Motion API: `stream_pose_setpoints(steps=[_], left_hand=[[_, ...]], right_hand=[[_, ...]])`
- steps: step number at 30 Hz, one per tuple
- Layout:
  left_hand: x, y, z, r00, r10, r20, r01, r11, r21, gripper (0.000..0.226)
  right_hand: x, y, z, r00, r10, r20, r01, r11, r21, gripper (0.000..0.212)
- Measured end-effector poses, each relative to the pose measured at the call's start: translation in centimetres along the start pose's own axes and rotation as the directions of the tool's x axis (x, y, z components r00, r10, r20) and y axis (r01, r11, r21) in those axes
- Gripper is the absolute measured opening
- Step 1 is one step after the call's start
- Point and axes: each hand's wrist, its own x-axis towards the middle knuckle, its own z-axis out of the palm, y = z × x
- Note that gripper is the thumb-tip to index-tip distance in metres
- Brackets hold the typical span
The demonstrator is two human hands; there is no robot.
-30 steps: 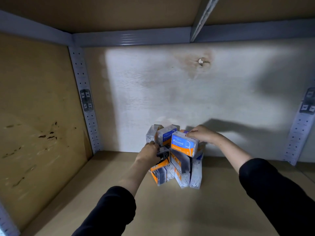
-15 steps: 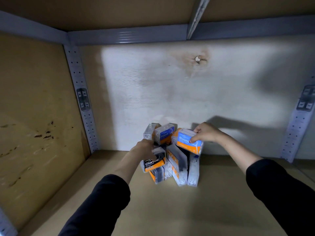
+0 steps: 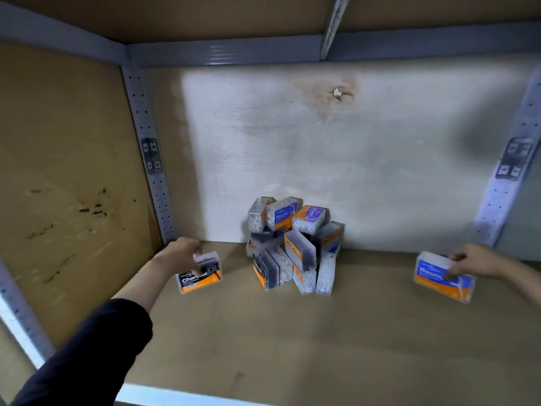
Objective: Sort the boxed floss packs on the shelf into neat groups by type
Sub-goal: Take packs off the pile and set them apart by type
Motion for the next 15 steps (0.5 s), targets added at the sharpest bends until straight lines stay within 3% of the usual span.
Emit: stream_pose_setpoints(steps=[5,9,15], left_hand=[[-0.5,-2.0,1.5,0.999,-0.041,0.018,0.039,0.997,0.066,0.054],[-0.3,-2.9,2.4,0.999,-0.051,0.018,0.05,0.997,0.06,0.051],[0.3,-3.4,3.8,0.998,-0.048,0.046,0.046,0.998,0.044,0.05]], right_hand=[[-1.1,4.3,0.8,0.995,0.102,-0.01,-0.102,0.993,0.061,0.028],[-1.3,5.7,1.7,0.988,0.157,0.01,-0.157,0.984,0.08,0.015],[-1.1,7.1,2.9,0.982,0.182,0.051,-0.186,0.978,0.095,0.016]])
